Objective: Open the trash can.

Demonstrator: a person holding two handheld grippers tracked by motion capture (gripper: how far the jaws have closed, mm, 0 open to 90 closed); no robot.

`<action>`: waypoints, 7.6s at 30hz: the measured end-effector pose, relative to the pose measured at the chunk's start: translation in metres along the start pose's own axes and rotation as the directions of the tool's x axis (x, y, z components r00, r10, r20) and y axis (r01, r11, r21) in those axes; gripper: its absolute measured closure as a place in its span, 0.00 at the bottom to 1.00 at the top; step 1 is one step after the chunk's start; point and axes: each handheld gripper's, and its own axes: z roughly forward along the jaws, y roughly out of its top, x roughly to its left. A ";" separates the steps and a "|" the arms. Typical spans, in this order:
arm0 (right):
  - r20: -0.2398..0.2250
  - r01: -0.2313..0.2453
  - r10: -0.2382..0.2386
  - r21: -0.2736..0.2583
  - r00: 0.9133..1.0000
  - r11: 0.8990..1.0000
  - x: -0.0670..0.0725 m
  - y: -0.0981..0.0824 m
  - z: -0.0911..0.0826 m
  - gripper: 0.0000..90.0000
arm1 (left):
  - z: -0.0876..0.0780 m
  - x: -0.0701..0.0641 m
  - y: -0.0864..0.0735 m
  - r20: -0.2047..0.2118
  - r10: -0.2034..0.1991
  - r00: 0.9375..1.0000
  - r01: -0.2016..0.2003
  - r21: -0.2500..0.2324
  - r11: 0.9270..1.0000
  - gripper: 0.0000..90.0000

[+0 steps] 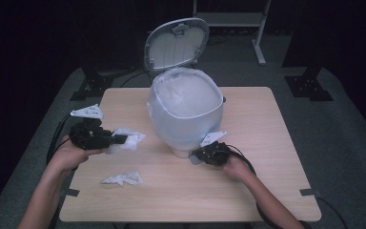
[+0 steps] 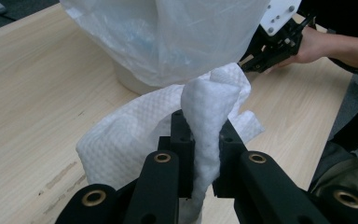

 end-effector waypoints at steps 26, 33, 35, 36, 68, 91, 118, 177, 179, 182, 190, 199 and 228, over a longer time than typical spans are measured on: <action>0.006 0.000 0.000 -0.006 1.000 1.000 0.000 -0.001 0.000 0.94 | -0.014 -0.007 0.033 0.010 0.039 0.999 -0.039 -0.003 0.999 0.91; 0.005 0.000 0.000 -0.007 1.000 1.000 0.000 -0.001 0.000 0.94 | -0.021 -0.006 0.040 0.004 0.037 0.999 -0.037 -0.001 0.999 0.92; 0.004 0.000 0.000 -0.006 1.000 1.000 0.000 -0.001 0.000 0.94 | -0.023 -0.007 0.043 -0.001 0.041 0.999 -0.041 0.004 0.999 0.91; 0.004 0.000 0.000 -0.006 1.000 1.000 0.000 -0.001 0.000 0.94 | -0.023 -0.007 0.044 0.000 0.040 0.999 -0.040 0.004 0.999 0.92; 0.001 0.001 -0.001 -0.009 1.000 1.000 -0.001 -0.001 0.000 0.94 | -0.027 -0.015 0.083 0.002 0.080 0.997 -0.080 0.025 0.996 0.91; 0.004 0.003 -0.003 -0.009 1.000 1.000 -0.001 -0.001 0.000 0.94 | -0.017 -0.022 0.112 0.018 0.119 0.993 -0.120 0.053 0.991 0.91; -0.004 -0.011 0.011 -0.011 1.000 1.000 -0.002 -0.002 0.000 0.94 | 0.003 -0.028 0.144 0.041 0.141 0.989 -0.144 0.080 0.986 0.91; -0.011 -0.003 0.003 -0.019 1.000 1.000 -0.003 -0.003 0.000 0.94 | 0.057 -0.042 0.210 0.080 0.178 0.981 -0.187 0.117 0.975 0.91; -0.011 -0.003 0.002 -0.019 1.000 1.000 -0.003 -0.003 0.000 0.94 | 0.059 -0.042 0.212 0.089 0.182 0.979 -0.192 0.121 0.974 0.91; -0.014 -0.001 0.001 -0.020 1.000 1.000 -0.003 -0.003 0.000 0.94 | 0.063 -0.042 0.214 0.090 0.183 0.979 -0.193 0.124 0.973 0.91; -0.012 0.001 -0.001 -0.023 1.000 1.000 -0.003 -0.003 -0.001 0.94 | 0.070 -0.041 0.220 0.096 0.187 0.978 -0.198 0.131 0.971 0.91; -0.016 -0.004 0.003 -0.026 1.000 1.000 -0.004 -0.004 0.000 0.94 | 0.080 -0.037 0.223 0.096 0.183 0.978 -0.195 0.137 0.971 0.91; -0.013 -0.007 0.006 -0.027 1.000 1.000 -0.003 -0.004 -0.001 0.94 | 0.107 -0.025 0.224 0.077 0.148 0.986 -0.159 0.173 0.972 0.85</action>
